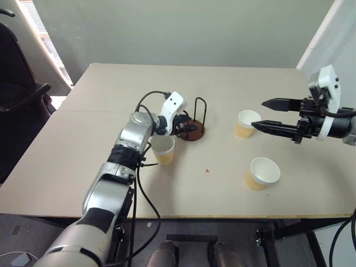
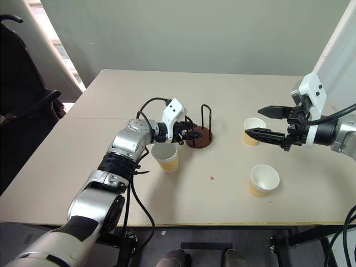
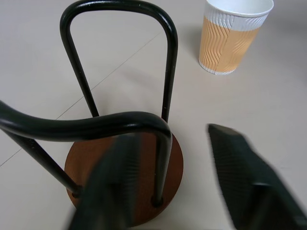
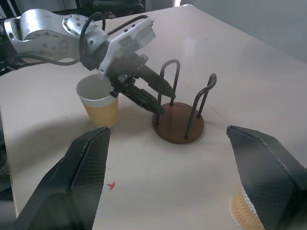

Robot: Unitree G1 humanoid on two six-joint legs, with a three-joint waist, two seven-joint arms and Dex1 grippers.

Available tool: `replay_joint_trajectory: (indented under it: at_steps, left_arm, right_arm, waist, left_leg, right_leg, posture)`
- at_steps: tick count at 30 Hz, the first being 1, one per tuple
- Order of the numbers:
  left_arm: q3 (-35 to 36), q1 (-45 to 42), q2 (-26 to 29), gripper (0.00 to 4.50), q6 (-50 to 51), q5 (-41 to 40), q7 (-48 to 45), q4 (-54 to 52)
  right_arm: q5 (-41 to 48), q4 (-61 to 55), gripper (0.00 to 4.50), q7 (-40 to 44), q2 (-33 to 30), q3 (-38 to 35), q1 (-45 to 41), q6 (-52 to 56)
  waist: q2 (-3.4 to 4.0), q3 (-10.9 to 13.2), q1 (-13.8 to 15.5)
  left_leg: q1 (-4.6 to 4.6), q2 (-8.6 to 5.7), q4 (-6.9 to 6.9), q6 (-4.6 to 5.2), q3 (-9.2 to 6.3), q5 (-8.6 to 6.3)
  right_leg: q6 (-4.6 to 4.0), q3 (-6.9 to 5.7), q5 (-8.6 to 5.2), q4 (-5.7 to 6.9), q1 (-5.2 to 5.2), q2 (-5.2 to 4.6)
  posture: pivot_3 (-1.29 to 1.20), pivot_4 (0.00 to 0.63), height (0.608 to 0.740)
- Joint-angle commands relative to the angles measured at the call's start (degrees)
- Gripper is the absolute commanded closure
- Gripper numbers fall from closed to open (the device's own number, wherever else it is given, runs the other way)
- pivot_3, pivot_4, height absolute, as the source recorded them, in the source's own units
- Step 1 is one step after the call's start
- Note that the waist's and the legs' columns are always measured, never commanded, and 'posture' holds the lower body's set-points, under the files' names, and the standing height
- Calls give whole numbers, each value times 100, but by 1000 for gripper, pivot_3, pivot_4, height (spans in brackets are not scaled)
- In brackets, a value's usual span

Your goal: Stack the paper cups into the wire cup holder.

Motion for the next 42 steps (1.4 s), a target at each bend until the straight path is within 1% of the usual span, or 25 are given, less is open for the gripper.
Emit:
replay_joint_trajectory:
  at_steps: [1, 3, 4, 10, 13, 16, 20, 24, 29, 34, 35, 42]
  left_arm:
    - [110, -236, -16, 3507, -227, 10, 43, 7]
    - [121, -251, -5, 4228, -285, 14, 41, 68]
    - [127, -258, 4, 4480, -326, 23, 52, 104]
    - [182, -303, 72, 4480, -527, 41, 36, 246]
    - [235, -316, 90, 4480, -535, -76, -177, 129]
    - [142, -244, 116, 4480, -517, -208, -677, -253]
    - [-81, -165, 136, 4480, -335, -369, -1407, -891]
    - [-478, -16, 192, 4480, -200, -432, -2143, -1452]
    - [-814, 160, 217, 4480, -203, -422, -2575, -1719]
    - [-1097, 356, 151, 4480, -255, -338, -2730, -1843]
    - [-1133, 401, 136, 4480, -259, -324, -2713, -1855]
    - [-1390, 719, 186, 4480, -147, -169, -2654, -2078]
  right_arm:
    - [82, -152, 463, -5, -140, -210, -54, -36]
    - [82, -159, 463, -13, -143, -215, -33, -34]
    - [82, -161, 463, -15, -143, -214, -26, -34]
    - [63, -150, 463, -10, -154, -180, -42, -52]
    - [82, -150, 463, 12, -198, -189, -86, -30]
    - [164, -213, 463, 92, -365, -304, -14, 42]
    - [352, -363, 463, 359, -855, -694, 301, 204]
    - [807, -665, 463, 600, -1225, -1241, 706, 629]
    - [1090, -908, 463, 670, -1480, -1692, 1065, 909]
    - [1158, -954, 463, 597, -1605, -1856, 1152, 904]
    - [1178, -965, 463, 559, -1597, -1851, 1145, 895]
    - [1164, -944, 463, 508, -1602, -1741, 1149, 761]
  waist:
    - [0, 0, 0]
    - [0, 0, 0]
    - [0, 0, 0]
    - [0, 0, 0]
    - [0, 0, 1]
    - [0, 0, 3]
    - [0, 0, 41]
    - [1, 0, 41]
    - [1, 0, 32]
    - [2, -1, 23]
    - [3, -1, 22]
    - [4, -1, 21]
  left_leg:
    - [0, 0, 0, 0, 1, 0]
    - [1, 0, 0, 0, 3, 0]
    - [1, 0, 0, 0, 3, 0]
    - [1, 0, 1, 1, 5, -1]
    - [0, 0, 1, 1, 5, 0]
    - [0, 0, 1, 2, 5, -1]
    - [-15, -4, 3, 5, 3, -4]
    - [-17, -4, 8, 10, 11, -15]
    - [-14, -2, 21, 17, 22, -27]
    - [-16, -1, 54, 65, 22, -56]
    - [-15, -1, 62, 87, 22, -69]
    - [-12, -2, 87, 105, 24, -80]
  right_leg:
    - [0, 0, 0, 0, 0, 0]
    - [1, 2, 0, 0, 0, 0]
    - [1, 2, 0, 0, 0, 0]
    - [3, 3, 0, 0, 0, 0]
    - [3, 3, 1, 0, 0, 1]
    - [4, 3, 0, -1, 0, 0]
    - [12, 3, -5, -4, -6, -1]
    - [20, 10, -11, -8, -5, -2]
    - [24, 16, -18, -4, -4, -2]
    - [28, 17, -18, 2, 3, -3]
    - [29, 17, -17, 2, 7, -3]
    - [41, 22, -9, 1, 21, -4]
  posture:
    - [0, 150, 740]
    - [0, 150, 740]
    - [0, 150, 740]
    - [0, 150, 740]
    - [0, 150, 740]
    - [0, 150, 740]
    - [0, 150, 740]
    - [0, 150, 740]
    - [0, 150, 740]
    - [0, 150, 740]
    - [0, 150, 740]
    - [0, 150, 740]
